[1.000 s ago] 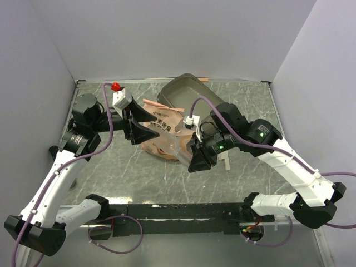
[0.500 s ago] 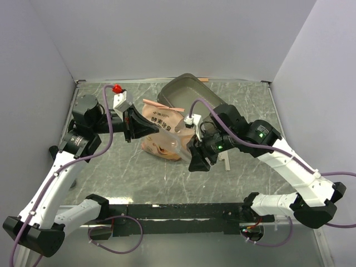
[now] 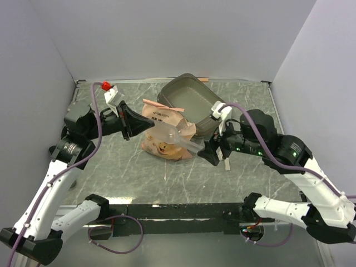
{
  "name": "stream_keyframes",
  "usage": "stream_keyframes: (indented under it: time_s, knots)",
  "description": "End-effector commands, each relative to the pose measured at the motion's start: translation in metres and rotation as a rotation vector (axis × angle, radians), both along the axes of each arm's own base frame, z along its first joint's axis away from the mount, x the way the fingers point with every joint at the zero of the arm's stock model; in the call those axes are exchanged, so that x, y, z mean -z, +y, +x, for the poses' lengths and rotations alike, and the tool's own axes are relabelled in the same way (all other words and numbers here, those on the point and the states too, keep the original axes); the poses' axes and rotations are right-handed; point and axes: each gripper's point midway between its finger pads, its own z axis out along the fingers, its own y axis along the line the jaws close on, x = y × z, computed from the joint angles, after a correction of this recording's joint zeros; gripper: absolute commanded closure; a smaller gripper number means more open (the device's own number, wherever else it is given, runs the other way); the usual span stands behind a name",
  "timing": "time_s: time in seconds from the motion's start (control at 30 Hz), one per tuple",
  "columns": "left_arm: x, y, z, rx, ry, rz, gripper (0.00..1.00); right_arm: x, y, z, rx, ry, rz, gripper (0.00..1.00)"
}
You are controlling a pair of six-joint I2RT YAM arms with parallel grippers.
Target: Fill the litter box with clean litter
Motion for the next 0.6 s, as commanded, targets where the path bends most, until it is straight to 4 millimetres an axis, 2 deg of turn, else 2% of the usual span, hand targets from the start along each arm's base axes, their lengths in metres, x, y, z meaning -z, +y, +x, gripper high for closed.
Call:
stream_keyframes:
  time_s: [0.0,0.1,0.2,0.23,0.37,0.43,0.47,0.53,0.57]
  knots:
    - [-0.023,0.007,-0.002,-0.088,0.052,-0.118,0.99,-0.032,0.007,0.019,0.09,-0.1,0.161,0.14]
    - [-0.031,0.011,0.001,-0.145,0.084,-0.19,0.99,-0.051,0.014,0.022,0.083,-0.134,0.248,0.13]
    - [-0.044,0.02,-0.006,-0.187,0.07,-0.262,0.99,-0.062,0.014,0.029,0.118,-0.165,0.325,0.11]
    - [-0.045,0.022,-0.006,-0.198,0.072,-0.275,0.99,-0.075,0.015,0.032,0.122,-0.197,0.378,0.08]
    - [-0.053,0.031,-0.008,-0.253,0.061,-0.316,0.99,-0.091,0.016,0.04,0.109,-0.176,0.492,0.06]
    - [-0.055,0.035,-0.012,-0.263,0.059,-0.341,0.99,-0.09,0.018,0.045,0.078,-0.116,0.539,0.05]
    - [-0.061,0.037,-0.015,-0.264,0.037,-0.364,0.99,-0.099,0.019,0.047,0.06,-0.134,0.58,0.05]
    - [-0.062,0.04,-0.018,-0.269,0.026,-0.384,0.99,-0.098,0.023,0.043,0.001,-0.101,0.631,0.05]
    - [-0.063,0.04,-0.019,-0.272,0.026,-0.392,0.99,-0.11,0.025,0.04,-0.043,-0.135,0.675,0.05]
